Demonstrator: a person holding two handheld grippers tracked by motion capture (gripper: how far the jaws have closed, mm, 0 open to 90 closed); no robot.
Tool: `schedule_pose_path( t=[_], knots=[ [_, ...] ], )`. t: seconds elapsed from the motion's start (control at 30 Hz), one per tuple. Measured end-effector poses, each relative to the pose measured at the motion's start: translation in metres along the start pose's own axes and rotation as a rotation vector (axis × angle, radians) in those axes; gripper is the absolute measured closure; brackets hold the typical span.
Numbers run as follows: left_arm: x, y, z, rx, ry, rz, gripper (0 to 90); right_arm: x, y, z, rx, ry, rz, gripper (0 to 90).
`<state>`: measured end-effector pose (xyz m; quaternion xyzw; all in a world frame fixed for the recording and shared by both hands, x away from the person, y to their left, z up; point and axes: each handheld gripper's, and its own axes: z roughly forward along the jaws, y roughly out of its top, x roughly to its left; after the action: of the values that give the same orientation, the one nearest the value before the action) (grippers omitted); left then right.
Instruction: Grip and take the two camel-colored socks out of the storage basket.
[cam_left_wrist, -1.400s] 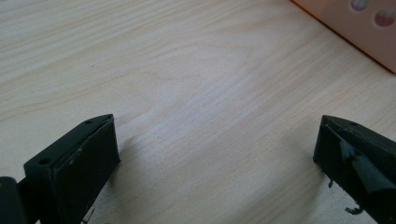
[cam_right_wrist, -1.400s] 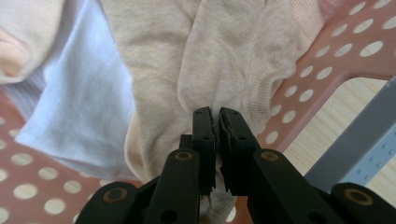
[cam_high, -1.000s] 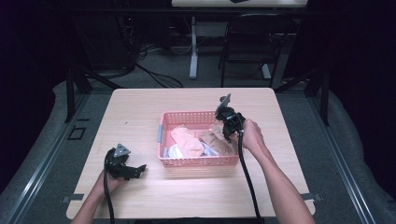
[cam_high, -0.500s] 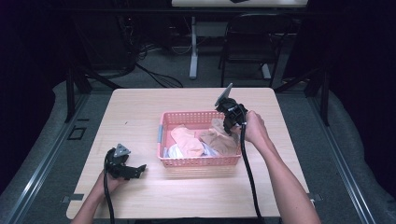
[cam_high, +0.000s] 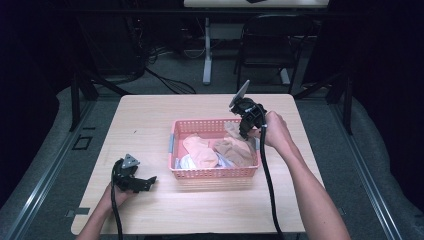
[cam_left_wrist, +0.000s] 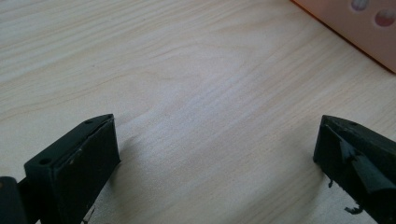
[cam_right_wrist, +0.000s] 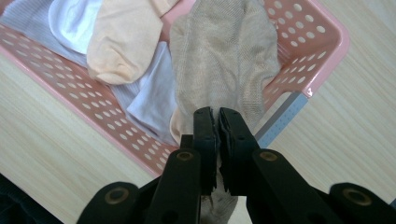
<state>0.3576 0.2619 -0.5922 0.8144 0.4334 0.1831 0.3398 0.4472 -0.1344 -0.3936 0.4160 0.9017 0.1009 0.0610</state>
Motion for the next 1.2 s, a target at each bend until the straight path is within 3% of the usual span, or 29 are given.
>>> schedule_pose_path(
  t=[0.17,0.63,1.2],
  knots=[
    [0.000,0.000,0.000,0.000,-0.001,0.000,0.0,-0.003,-0.003,-0.004,0.011,-0.009,0.001,85.4],
    [0.000,0.000,0.000,0.001,0.001,0.000,0.0,-0.024,-0.034,-0.021,0.001,-0.041,0.043,85.0],
    [-0.001,-0.001,-0.001,0.001,0.000,-0.004,0.0,-0.070,-0.095,-0.037,0.000,-0.089,0.158,84.7]
  ],
)
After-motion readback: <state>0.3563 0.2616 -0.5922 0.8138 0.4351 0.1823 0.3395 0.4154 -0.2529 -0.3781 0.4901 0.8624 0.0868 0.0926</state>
